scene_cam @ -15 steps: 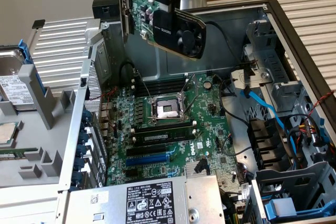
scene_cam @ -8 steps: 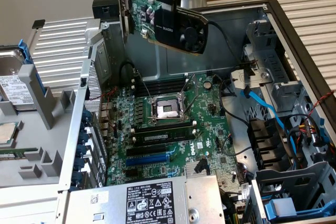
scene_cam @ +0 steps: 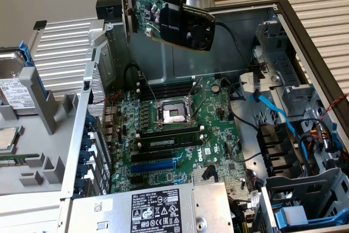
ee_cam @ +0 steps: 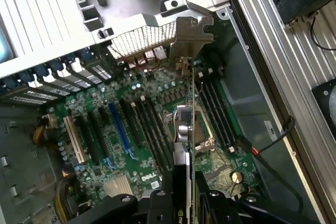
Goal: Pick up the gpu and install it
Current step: 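Insert the gpu into the slot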
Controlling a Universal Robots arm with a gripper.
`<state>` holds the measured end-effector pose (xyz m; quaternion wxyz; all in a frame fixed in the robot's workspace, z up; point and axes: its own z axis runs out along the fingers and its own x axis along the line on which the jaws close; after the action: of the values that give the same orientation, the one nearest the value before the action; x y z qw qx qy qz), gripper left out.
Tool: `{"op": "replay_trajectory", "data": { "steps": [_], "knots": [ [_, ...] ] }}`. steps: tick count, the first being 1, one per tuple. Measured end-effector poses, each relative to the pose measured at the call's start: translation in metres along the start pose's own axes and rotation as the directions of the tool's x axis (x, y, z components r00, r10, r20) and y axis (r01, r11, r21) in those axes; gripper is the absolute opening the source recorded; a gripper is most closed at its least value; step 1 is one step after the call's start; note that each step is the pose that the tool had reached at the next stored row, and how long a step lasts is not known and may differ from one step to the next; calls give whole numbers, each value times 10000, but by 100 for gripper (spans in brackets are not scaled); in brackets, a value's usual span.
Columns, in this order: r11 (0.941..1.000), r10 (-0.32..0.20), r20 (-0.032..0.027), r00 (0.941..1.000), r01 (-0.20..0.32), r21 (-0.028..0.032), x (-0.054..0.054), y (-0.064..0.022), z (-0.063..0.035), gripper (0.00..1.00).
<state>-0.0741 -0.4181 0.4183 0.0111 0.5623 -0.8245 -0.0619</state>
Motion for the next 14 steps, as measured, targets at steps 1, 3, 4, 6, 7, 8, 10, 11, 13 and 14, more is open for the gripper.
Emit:
{"op": "replay_trajectory", "data": {
  "steps": [1, 3, 4, 6, 7, 8, 10, 11, 13, 14],
  "knots": [
    [9999, -154, -6, 9999, 154, -3, 0, -1, 8, 27],
    [9988, -496, -24, 9988, 496, 1, 2, -4, 25, 27],
    [9978, -666, -37, 9978, 667, 7, 2, -5, 34, 27],
    [9951, -988, -63, 9951, 988, 16, 5, -7, 51, 27],
    [9935, -1134, -75, 9935, 1134, 21, 7, -8, 57, 27],
    [9917, -1283, -87, 9917, 1283, 27, 9, -10, 63, 27],
    [9874, -1580, -106, 9874, 1580, 61, 12, -12, 77, 27],
    [9851, -1719, -112, 9851, 1720, 88, 14, -13, 83, 27],
    [9801, -1979, -122, 9801, 1981, 148, 19, -16, 94, 27],
    [9773, -2107, -130, 9775, 2110, 182, 22, -19, 98, 27]
  ]
}}
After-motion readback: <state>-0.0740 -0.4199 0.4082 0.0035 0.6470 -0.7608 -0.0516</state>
